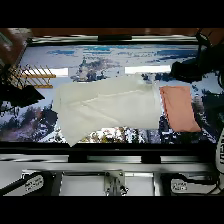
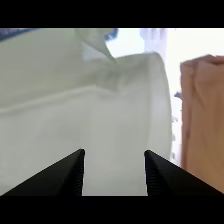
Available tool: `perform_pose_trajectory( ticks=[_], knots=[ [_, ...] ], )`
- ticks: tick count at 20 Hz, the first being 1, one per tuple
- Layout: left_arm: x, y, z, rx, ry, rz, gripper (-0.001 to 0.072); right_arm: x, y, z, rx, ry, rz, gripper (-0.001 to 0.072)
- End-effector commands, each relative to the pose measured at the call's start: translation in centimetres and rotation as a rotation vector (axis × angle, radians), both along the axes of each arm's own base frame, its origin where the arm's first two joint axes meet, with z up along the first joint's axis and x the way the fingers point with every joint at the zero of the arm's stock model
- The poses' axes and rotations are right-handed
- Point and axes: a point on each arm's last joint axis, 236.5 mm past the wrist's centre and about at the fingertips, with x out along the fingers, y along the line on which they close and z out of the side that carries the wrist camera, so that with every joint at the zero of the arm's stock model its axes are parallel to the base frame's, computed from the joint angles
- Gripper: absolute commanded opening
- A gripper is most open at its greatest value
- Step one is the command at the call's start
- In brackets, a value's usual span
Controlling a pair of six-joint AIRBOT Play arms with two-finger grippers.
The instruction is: Fold the shirts.
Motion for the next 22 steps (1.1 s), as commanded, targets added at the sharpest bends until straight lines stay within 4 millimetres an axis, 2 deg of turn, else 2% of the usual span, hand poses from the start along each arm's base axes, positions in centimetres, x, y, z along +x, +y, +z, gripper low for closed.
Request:
perform_pose_trajectory(
  ticks=[1,2,4,6,8,11,13,15,17,22],
  knots=[
    [-6.7,1.7,-3.1,-0.003,0.169,-0.014,0.0484,-9.1,-4.0,-2.4,-0.067,0.292,0.022,0.0471],
    [-8.7,0.8,-4.9,-0.042,0.203,-0.026,0.0557,-10.0,-3.4,-3.2,-0.007,0.293,0.009,0.0471],
    [-11.1,-1.2,-8.1,-0.137,0.221,-0.005,0.0555,-11.1,-1.9,-4.7,0.091,0.281,-0.012,0.0472],
    [-11.8,-3.1,-10.5,-0.22,0.211,0.026,0.0553,-11.8,-0.4,-6.1,0.142,0.291,-0.014,0.0472],
    [-12.0,-4.2,-12.4,-0.265,0.206,0.057,0.0553,-12.0,0.6,-6.9,0.16,0.304,0.0,0.0472],
    [-12.3,-3.9,-14.8,-0.249,0.217,0.093,0.0554,-11.4,1.5,-6.9,0.153,0.282,0.02,0.0472],
    [-11.8,-4.0,-15.5,-0.268,0.217,0.101,0.0552,-11.3,1.7,-6.9,0.151,0.275,0.023,0.0472],
    [-10.6,-4.6,-15.3,-0.314,0.177,0.106,0.0534,-11.2,1.6,-6.9,0.149,0.273,0.022,0.0472],
    [-9.5,-4.4,-15.4,-0.324,0.146,0.143,0.0534,-11.3,1.5,-6.9,0.144,0.274,0.022,0.0472],
    [-9.6,-4.5,-16.5,-0.331,0.174,0.142,0.0527,-11.3,1.5,-6.9,0.143,0.275,0.022,0.0472]
  ],
)
